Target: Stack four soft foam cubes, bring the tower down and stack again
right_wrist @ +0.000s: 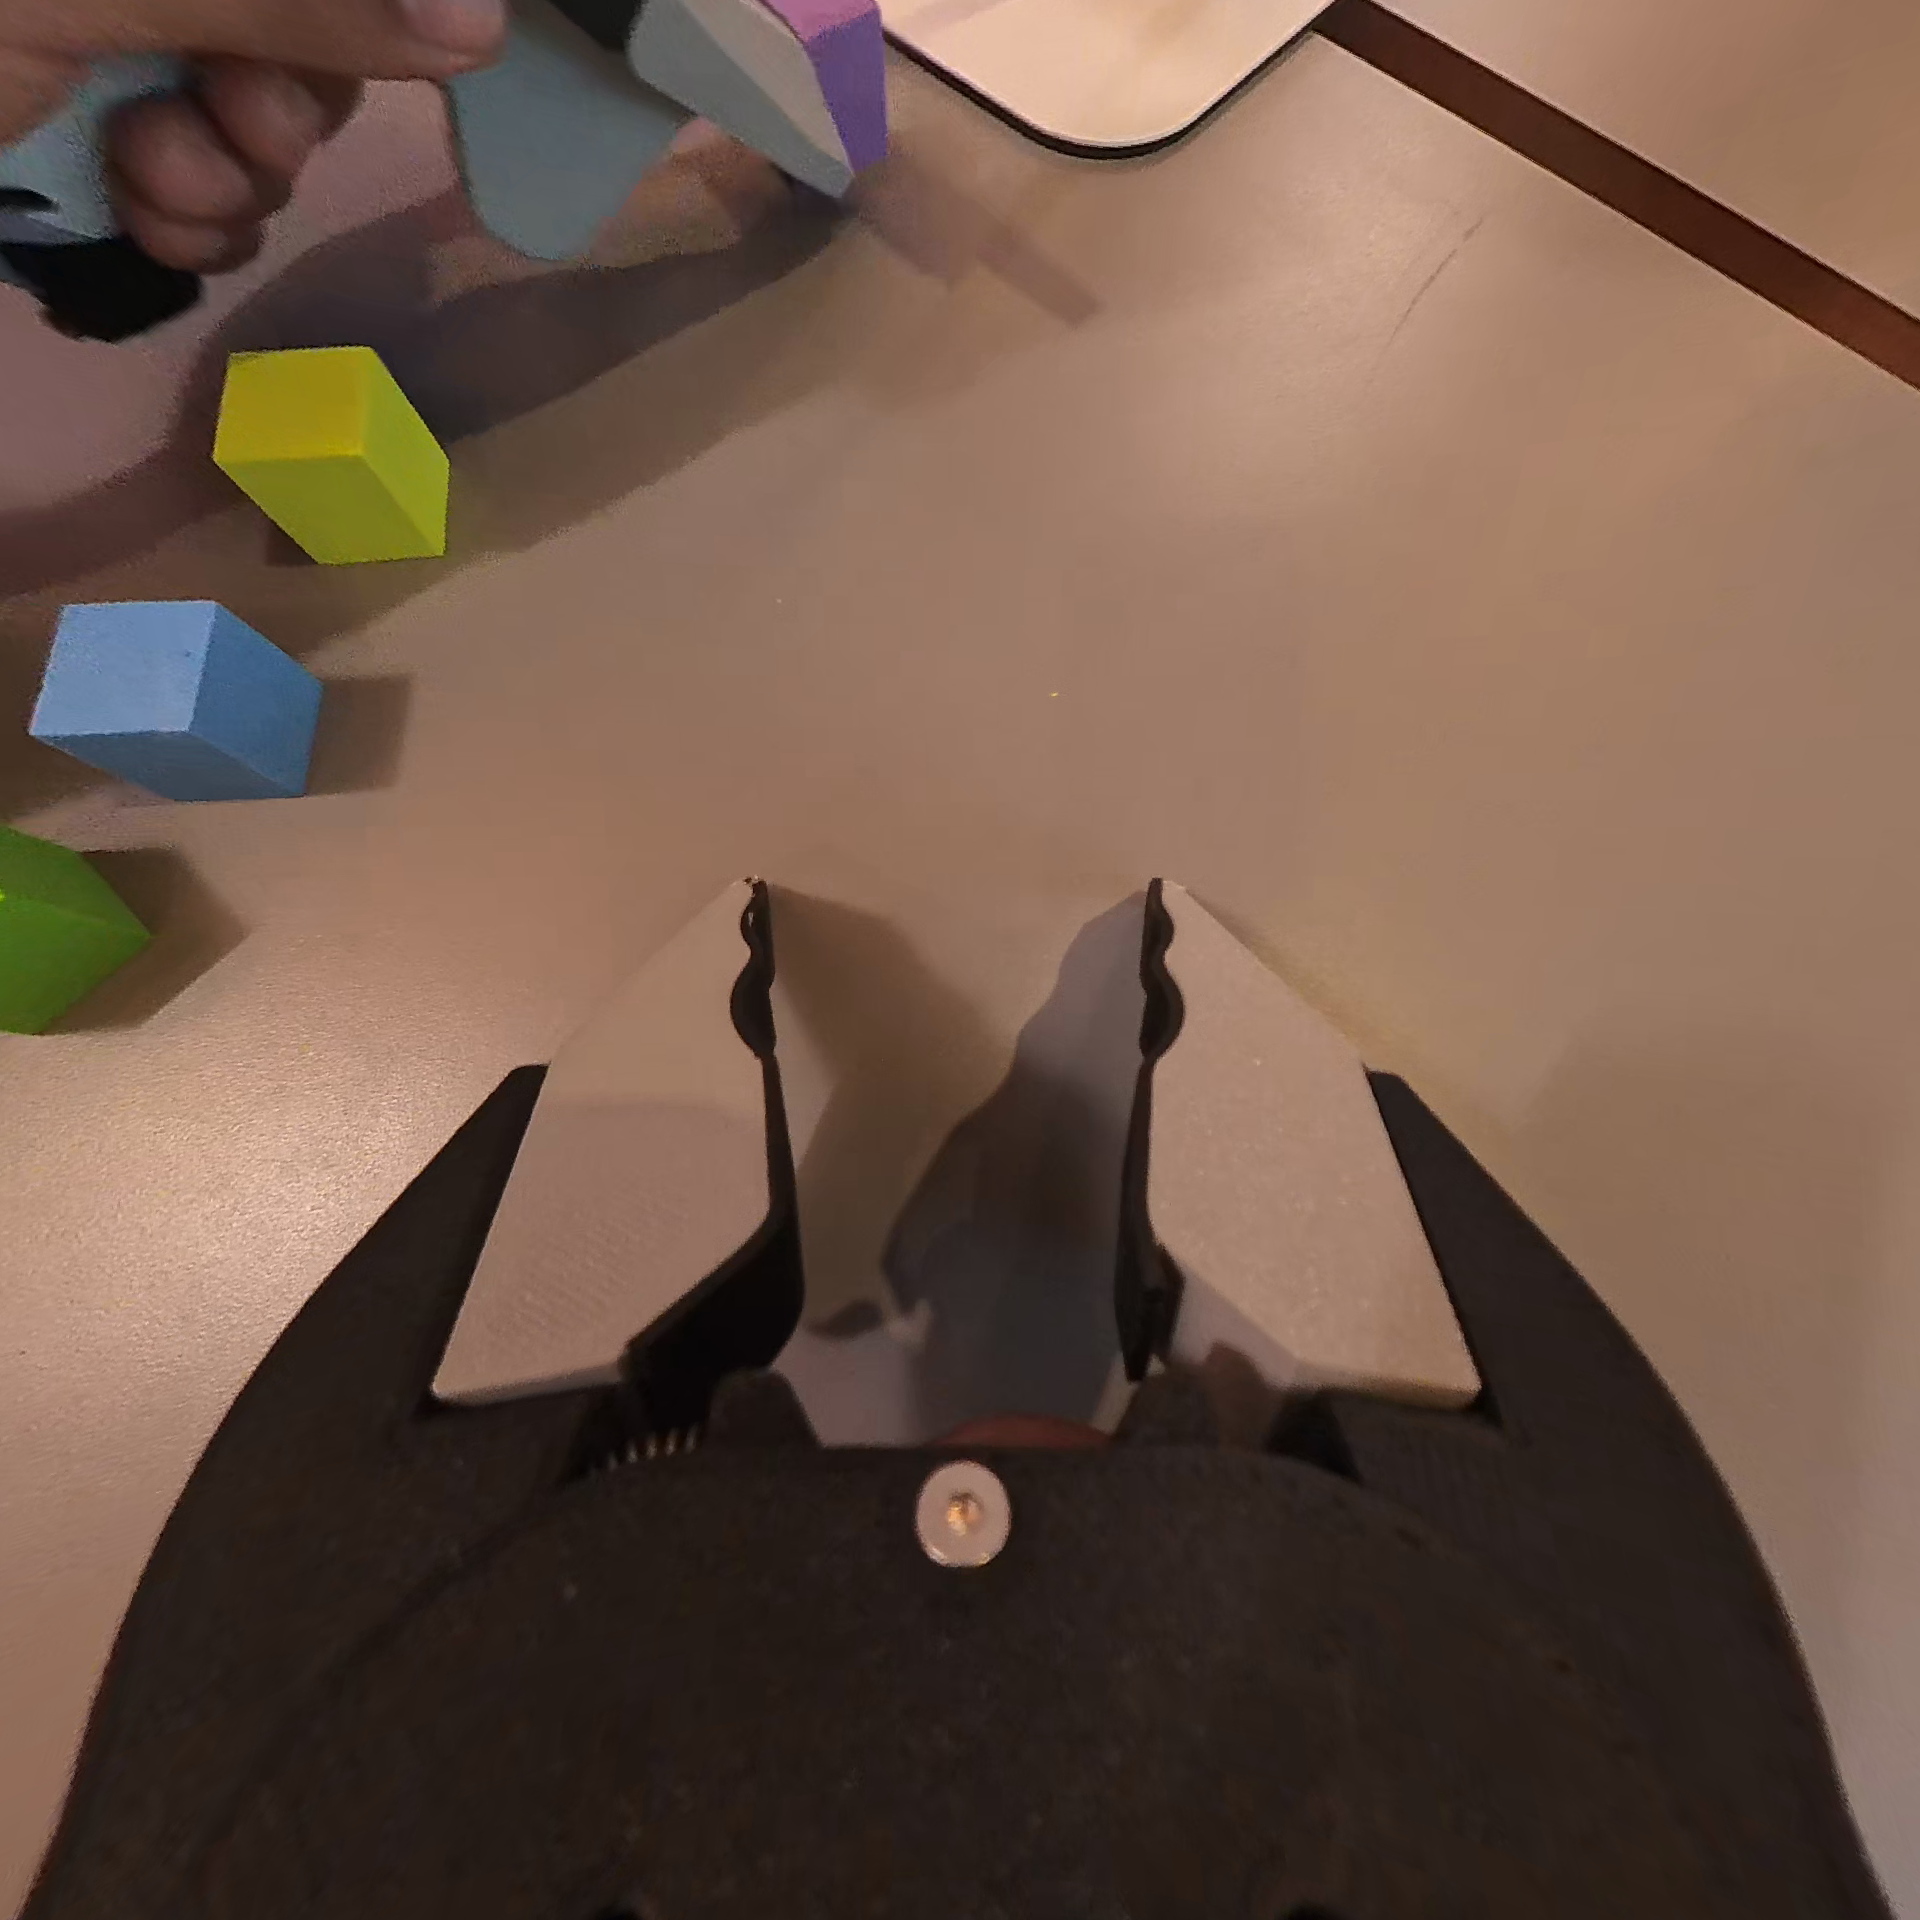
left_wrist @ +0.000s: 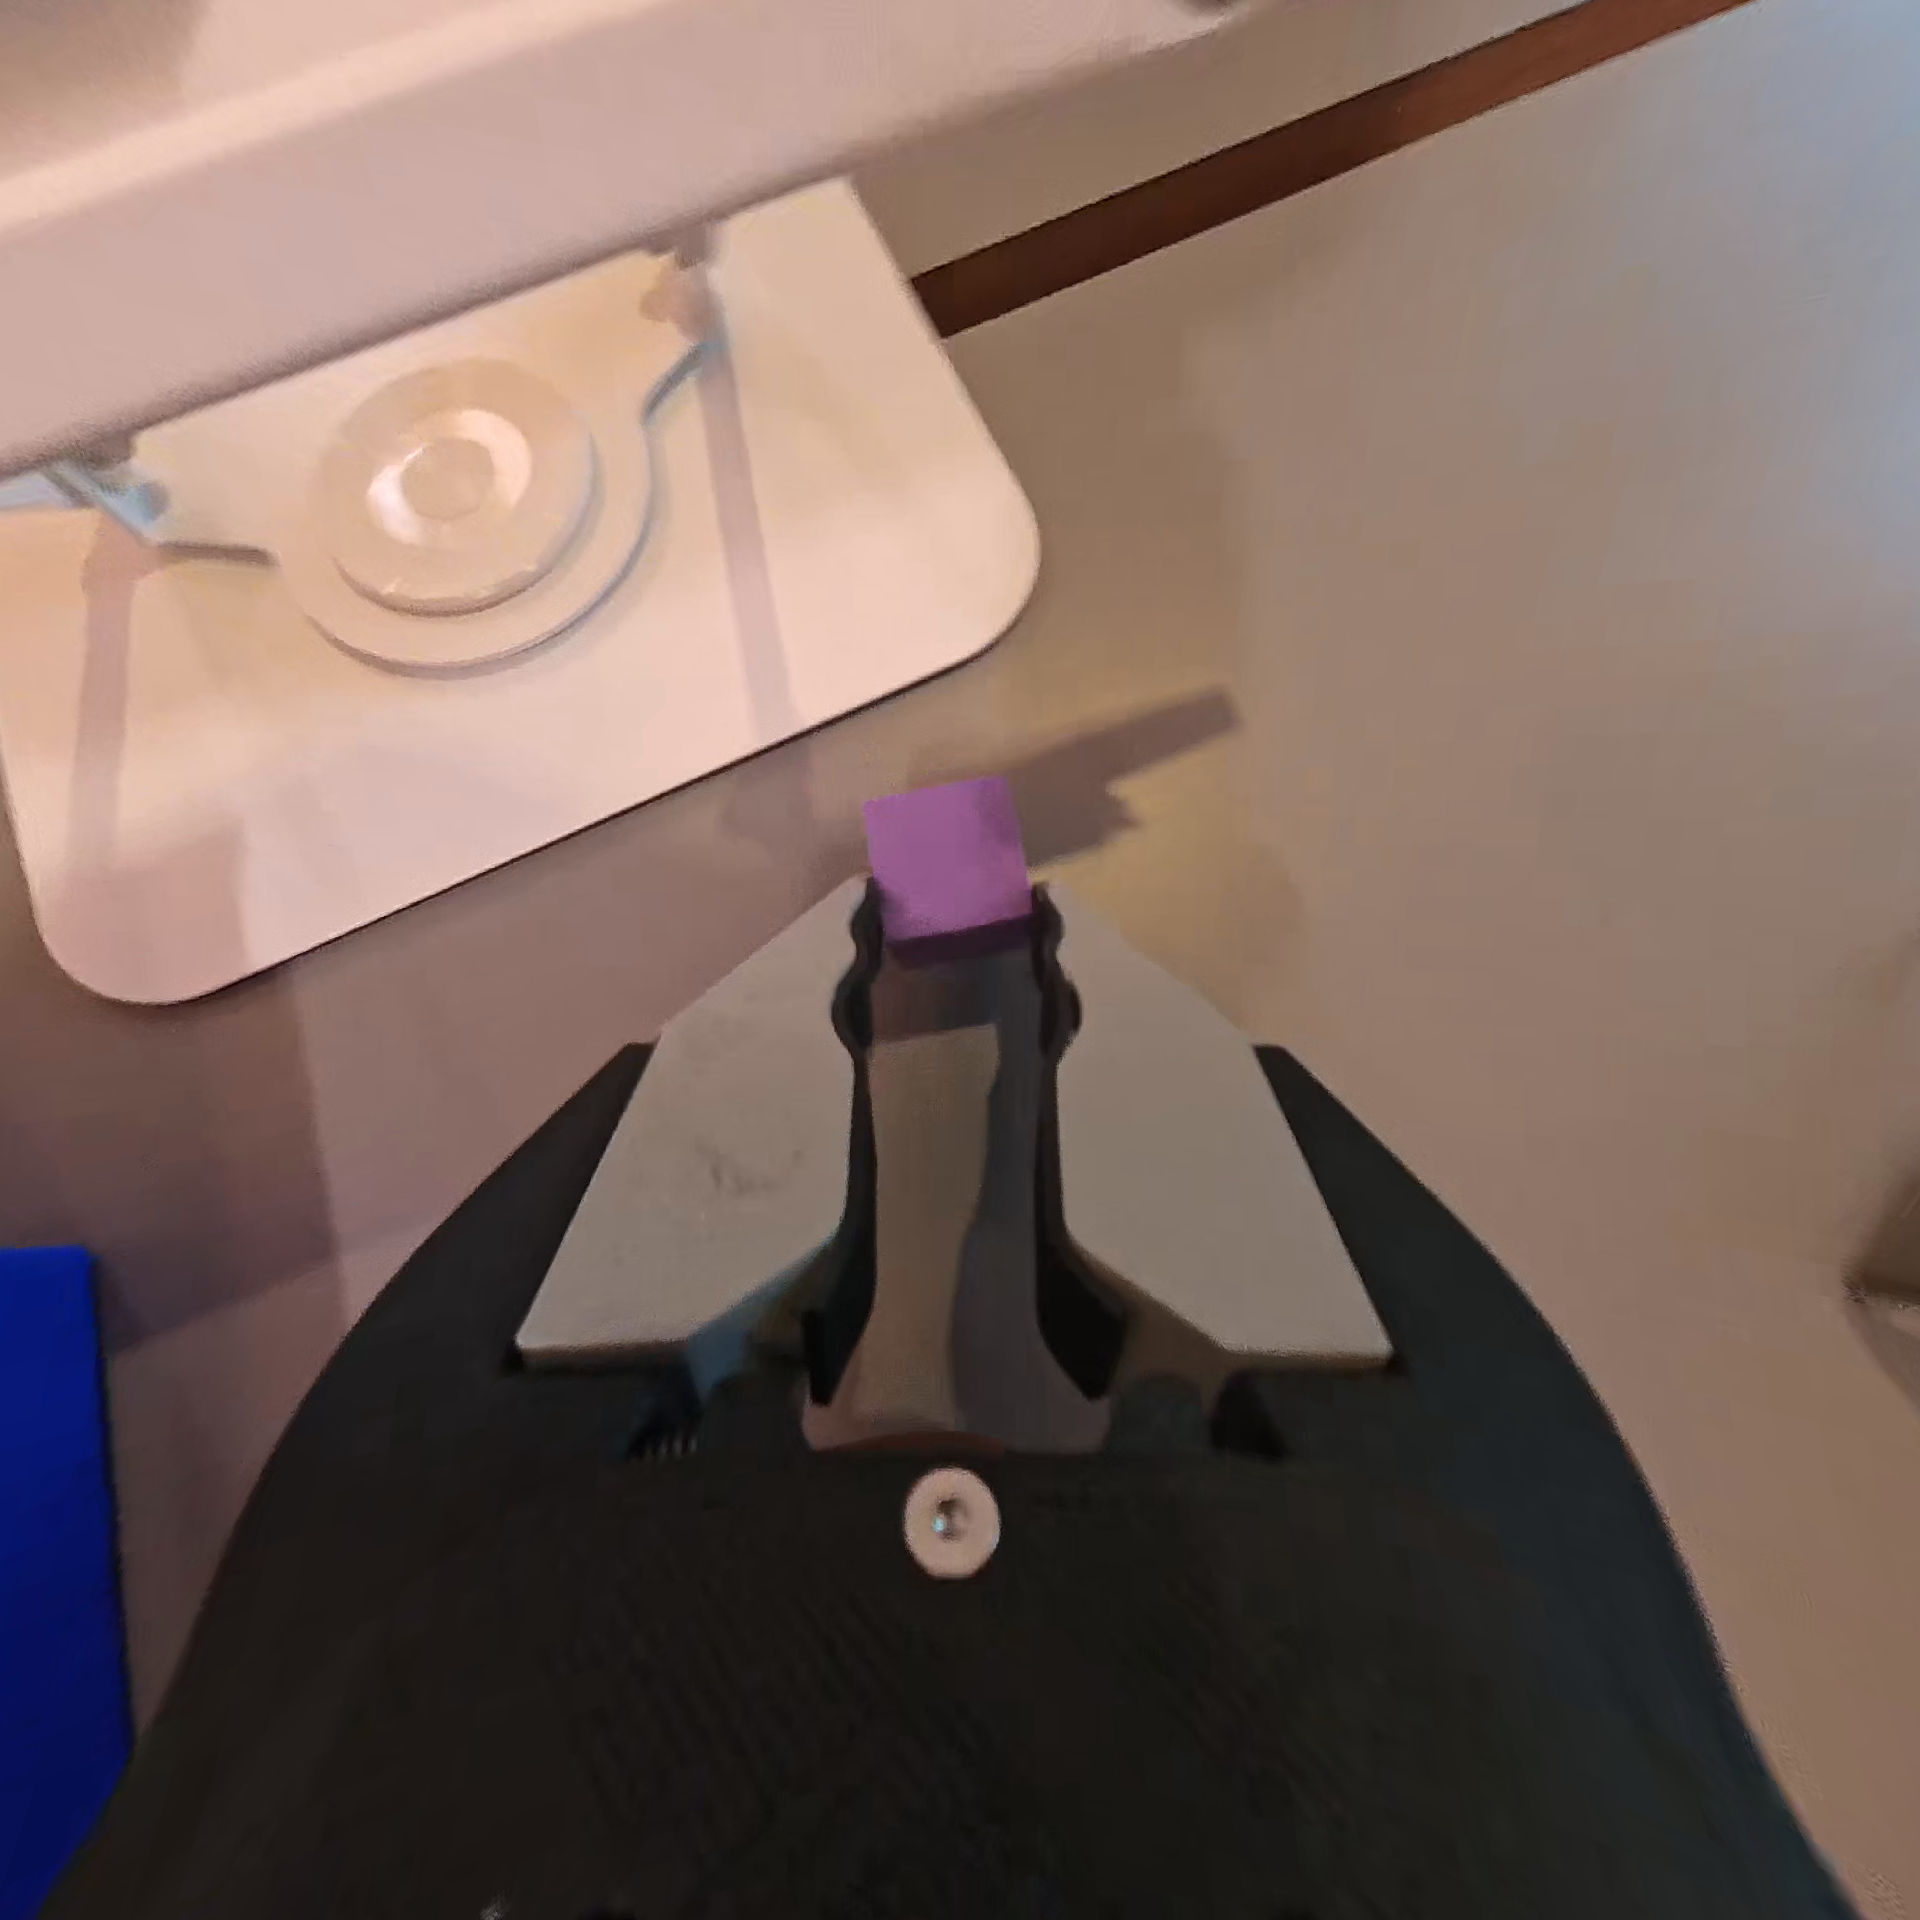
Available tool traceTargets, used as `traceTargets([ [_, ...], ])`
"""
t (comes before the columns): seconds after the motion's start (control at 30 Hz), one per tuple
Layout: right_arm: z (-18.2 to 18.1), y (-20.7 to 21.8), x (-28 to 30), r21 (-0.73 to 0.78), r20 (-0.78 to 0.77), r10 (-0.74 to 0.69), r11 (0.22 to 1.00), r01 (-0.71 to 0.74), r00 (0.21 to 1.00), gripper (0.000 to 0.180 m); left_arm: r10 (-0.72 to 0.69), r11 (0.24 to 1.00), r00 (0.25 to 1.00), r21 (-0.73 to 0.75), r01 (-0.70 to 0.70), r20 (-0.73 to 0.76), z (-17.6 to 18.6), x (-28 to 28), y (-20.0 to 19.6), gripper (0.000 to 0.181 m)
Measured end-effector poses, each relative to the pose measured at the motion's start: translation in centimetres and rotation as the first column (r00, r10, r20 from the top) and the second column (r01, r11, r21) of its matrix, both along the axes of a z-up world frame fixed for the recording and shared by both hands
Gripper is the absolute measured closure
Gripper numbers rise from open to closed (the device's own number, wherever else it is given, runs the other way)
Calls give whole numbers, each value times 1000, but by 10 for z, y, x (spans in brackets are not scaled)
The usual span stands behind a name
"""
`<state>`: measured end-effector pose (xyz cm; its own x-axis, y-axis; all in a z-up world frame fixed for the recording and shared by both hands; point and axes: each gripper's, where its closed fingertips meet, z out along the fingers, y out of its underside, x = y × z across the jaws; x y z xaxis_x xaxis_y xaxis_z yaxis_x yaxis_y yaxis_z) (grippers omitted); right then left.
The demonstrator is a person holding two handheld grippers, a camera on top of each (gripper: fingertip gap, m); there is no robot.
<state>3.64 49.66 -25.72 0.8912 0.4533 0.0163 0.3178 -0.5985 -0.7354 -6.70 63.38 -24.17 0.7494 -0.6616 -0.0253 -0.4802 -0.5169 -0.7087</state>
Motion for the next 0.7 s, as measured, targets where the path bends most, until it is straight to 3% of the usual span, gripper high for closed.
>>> traceTargets([
  [0.13, 0, 0, 0, 0, -1, 4, 1000, -4, 1000, 111, -199, 978, 974, -36, 204, 107, 28, 6, -47, 155],
  [0.23, 0, -1, -2, 0, 0, 18, 1000, -18, 1000, 110, -408, 912, 904, 21, 409, 131, 52, 10, -93, 155],
  [0.4, 0, -3, -5, 1, 0, 40, 999, -40, 999, 110, -689, 718, 716, 31, 696, -113, 49, -11, -158, 155],
  [0.53, 0, -3, -5, 0, 0, 42, 999, -42, 999, 109, -875, 473, 477, 56, 879, -85, 56, -14, -215, 155],
  [0.7, 0, -3, -6, 1, 0, 42, 999, -42, 999, 109, -930, 362, 356, -48, 931, -93, 40, -26, -239, 155],
])
